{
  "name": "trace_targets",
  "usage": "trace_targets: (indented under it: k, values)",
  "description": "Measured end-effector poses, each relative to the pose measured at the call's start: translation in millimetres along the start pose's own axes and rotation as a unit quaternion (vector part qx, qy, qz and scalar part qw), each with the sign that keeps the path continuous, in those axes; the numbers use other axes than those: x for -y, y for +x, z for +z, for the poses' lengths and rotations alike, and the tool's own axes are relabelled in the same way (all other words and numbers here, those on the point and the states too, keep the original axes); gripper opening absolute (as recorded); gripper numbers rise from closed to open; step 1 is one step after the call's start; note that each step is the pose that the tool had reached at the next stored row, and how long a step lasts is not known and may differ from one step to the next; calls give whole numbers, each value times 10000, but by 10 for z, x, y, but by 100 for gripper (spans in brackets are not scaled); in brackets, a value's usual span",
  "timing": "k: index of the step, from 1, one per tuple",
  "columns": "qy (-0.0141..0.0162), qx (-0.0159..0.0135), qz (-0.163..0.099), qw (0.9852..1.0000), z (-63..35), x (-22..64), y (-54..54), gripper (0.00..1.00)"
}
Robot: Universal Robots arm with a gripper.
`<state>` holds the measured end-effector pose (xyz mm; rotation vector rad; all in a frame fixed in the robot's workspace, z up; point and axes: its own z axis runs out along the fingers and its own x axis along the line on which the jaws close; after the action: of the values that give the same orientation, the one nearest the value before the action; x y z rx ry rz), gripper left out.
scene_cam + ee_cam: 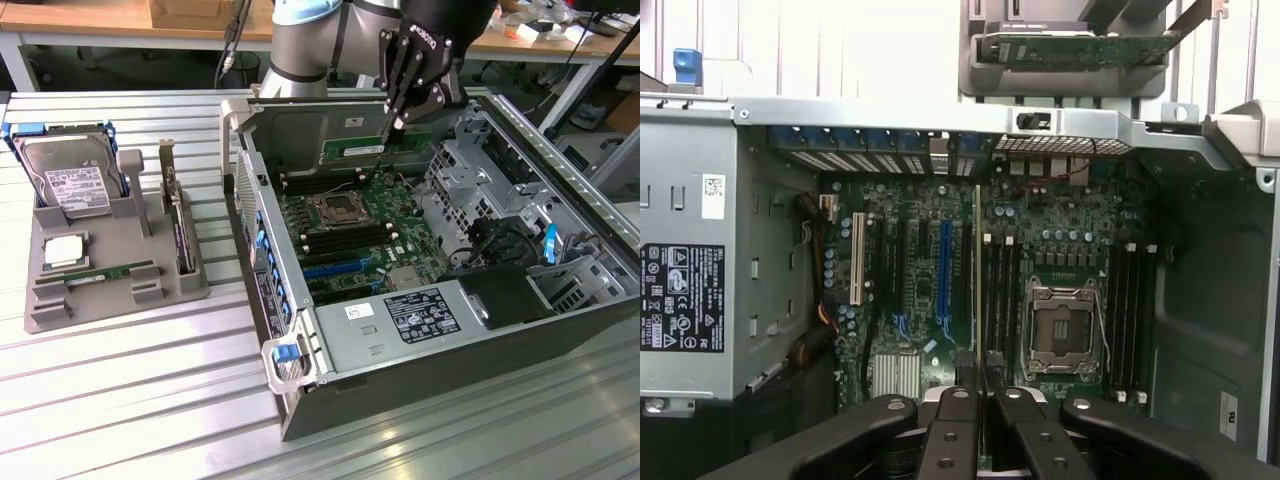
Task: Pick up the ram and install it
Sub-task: 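Pick up the ram and move it above insertion slot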
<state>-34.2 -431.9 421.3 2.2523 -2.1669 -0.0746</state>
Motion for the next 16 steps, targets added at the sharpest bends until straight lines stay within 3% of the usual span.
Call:
trace_targets:
  k: [16]
  values:
    - [0,0,0,10000,21,194,8,12]
